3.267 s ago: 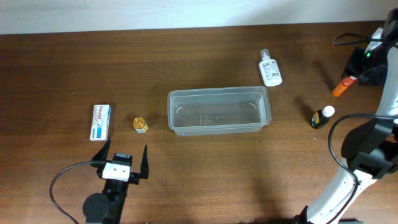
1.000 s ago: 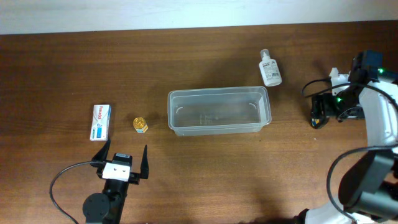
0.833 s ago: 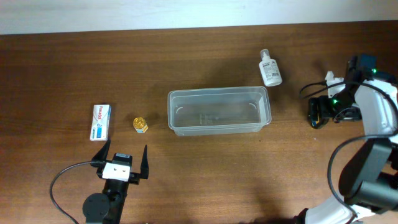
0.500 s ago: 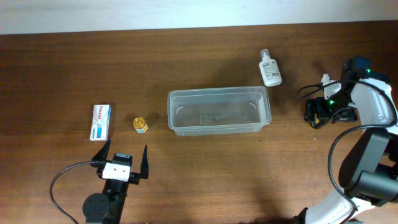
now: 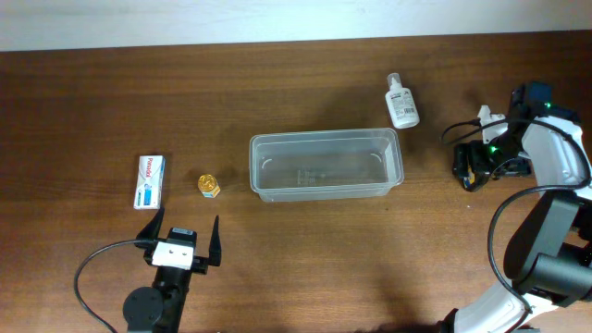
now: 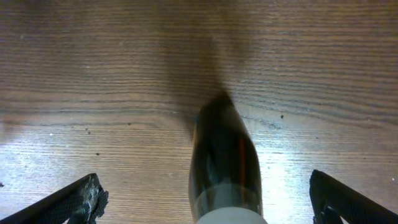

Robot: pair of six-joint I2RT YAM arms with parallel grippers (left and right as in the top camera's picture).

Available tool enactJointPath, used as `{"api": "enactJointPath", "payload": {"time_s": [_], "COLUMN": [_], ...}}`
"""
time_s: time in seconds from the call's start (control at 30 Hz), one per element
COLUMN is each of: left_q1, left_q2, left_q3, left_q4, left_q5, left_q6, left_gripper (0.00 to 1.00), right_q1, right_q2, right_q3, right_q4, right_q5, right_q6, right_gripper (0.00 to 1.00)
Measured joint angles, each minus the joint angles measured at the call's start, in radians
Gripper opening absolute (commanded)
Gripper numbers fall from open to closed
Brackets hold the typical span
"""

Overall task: Pack container
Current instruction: 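Lower the right gripper and grasp the small dark bottle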

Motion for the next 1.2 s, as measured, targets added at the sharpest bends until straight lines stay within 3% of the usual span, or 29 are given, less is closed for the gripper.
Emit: {"api": "enactJointPath", "payload": {"time_s": [0.83,1.2], "left_q1": [0.0,0.0], "left_q2": [0.0,0.0], "left_q3": [0.0,0.0], "left_q4": [0.0,0.0], "left_q5": [0.0,0.0], "left_q6": [0.0,0.0], "left_gripper": [0.99,0.99], "right_q1": [-0.042,-0.042], "right_q2": [0.048,0.048], "right_q3": [-0.021,-0.021], "right_q4": [0.012,0.019], "right_q5": [-0.037,-0.04], "right_q6": [-0.023,-0.022], "right_gripper": [0.96,0.87]}}
